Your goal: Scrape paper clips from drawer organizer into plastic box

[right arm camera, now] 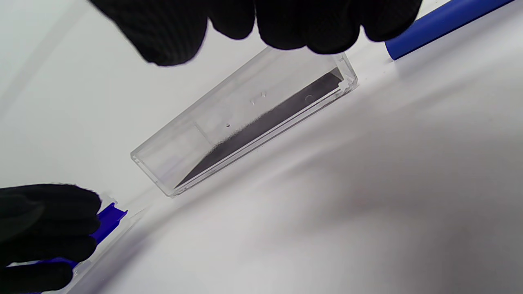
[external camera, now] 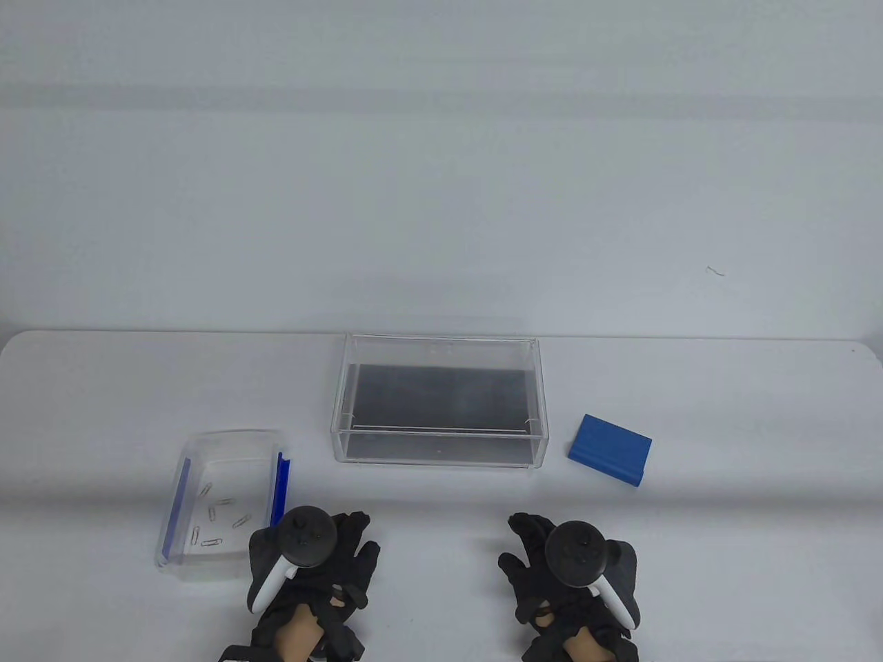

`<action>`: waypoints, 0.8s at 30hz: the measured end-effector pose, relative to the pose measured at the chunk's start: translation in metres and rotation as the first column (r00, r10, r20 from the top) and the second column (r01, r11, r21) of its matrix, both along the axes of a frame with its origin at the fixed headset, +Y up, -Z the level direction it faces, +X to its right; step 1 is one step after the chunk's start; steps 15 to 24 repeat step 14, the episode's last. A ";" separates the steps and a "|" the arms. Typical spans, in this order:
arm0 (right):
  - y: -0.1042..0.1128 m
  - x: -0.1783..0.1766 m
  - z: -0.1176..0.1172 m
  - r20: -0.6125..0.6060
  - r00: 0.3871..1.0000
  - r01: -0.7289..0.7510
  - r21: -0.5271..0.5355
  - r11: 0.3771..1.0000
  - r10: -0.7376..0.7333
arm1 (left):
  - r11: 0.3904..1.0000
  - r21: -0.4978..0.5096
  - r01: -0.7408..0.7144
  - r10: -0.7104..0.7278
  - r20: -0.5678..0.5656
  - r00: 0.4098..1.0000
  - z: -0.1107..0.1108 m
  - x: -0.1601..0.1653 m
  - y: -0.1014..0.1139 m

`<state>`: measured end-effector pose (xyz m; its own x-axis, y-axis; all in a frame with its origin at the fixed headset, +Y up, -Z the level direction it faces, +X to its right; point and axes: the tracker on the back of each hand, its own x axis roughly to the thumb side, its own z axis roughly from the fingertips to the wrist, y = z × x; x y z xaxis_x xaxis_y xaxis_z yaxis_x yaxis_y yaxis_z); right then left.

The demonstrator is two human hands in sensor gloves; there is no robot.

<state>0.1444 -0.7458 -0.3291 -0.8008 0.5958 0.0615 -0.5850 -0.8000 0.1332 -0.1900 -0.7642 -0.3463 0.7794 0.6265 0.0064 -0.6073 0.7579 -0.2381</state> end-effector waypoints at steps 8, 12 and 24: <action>0.002 0.002 0.001 -0.001 1.000 -0.007 0.001 1.000 0.007 | 1.000 -0.001 0.007 -0.007 -0.003 1.000 0.001 0.000 0.000; 0.001 0.003 0.000 0.001 1.000 -0.004 0.000 1.000 0.004 | 1.000 -0.007 0.011 -0.011 -0.003 1.000 0.001 0.000 0.000; 0.001 0.003 0.000 0.001 1.000 -0.007 -0.004 1.000 0.007 | 1.000 -0.010 0.014 -0.014 -0.003 1.000 0.001 0.000 0.001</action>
